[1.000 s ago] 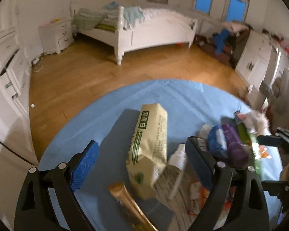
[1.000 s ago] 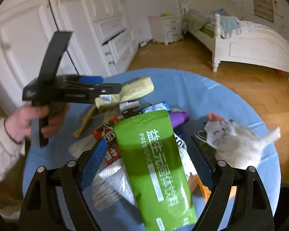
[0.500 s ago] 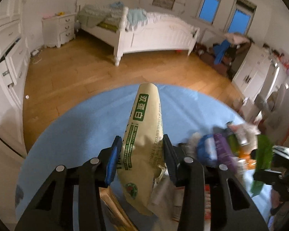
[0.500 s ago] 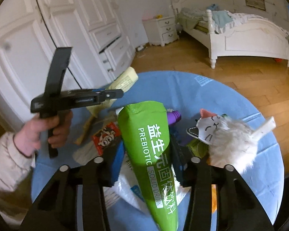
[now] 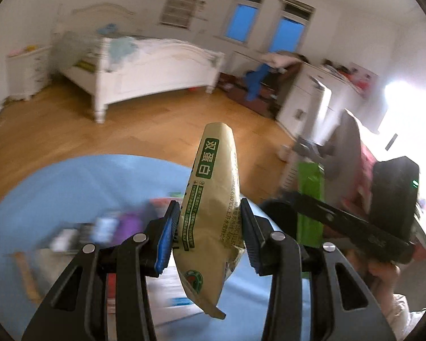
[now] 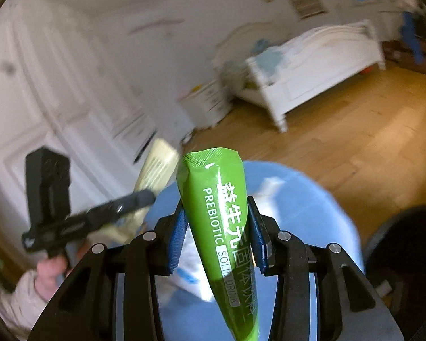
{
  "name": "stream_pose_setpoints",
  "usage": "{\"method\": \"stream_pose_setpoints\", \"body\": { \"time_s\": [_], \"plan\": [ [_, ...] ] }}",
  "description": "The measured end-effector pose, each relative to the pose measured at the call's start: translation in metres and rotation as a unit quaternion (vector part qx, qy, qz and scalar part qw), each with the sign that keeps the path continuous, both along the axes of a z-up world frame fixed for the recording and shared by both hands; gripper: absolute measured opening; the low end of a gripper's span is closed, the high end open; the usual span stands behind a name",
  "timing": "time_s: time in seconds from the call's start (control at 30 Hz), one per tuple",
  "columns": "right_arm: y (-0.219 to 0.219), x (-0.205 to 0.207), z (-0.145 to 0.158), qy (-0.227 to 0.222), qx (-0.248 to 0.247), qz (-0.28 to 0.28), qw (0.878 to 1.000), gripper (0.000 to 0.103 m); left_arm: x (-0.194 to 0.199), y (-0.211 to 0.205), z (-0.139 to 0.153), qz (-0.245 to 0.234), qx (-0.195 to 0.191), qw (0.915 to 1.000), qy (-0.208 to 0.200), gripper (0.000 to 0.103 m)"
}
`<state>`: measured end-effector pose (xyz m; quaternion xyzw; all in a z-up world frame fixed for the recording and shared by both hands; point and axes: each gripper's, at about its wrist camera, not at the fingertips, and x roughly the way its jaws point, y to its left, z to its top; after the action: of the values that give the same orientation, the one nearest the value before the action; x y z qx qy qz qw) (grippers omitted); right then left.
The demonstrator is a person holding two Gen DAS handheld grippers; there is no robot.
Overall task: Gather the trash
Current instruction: 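Carry both items over the black bin and open both tools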
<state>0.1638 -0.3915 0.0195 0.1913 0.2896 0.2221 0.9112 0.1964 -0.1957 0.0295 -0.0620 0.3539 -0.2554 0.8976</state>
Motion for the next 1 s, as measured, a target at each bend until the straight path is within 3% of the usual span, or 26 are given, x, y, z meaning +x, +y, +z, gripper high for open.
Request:
{"method": "stream_pose_setpoints", "body": {
  "time_s": [0.2,0.5,0.7,1.0],
  "plan": [
    [-0.089,-0.022,-0.024,0.017,-0.004,-0.099,0.995,0.041,0.004,-0.098,-0.031,-0.077,-0.010,0.9965,0.033,0.042],
    [-0.179,-0.032,-0.085,0.071,0.012,-0.179,0.981,0.041,0.016,-0.204,-0.087,-0.129,-0.001,0.9875,0.092,0.042],
    [-0.197,-0.026,-0.117,0.098,0.012,-0.200,0.975,0.041,0.022,-0.244,-0.113,-0.145,0.034,0.9816,0.120,0.042],
    [-0.205,-0.021,-0.140,0.117,0.021,-0.209,0.971,0.041,0.037,-0.265,-0.124,-0.151,0.053,0.9777,0.136,0.043]
  ]
}}
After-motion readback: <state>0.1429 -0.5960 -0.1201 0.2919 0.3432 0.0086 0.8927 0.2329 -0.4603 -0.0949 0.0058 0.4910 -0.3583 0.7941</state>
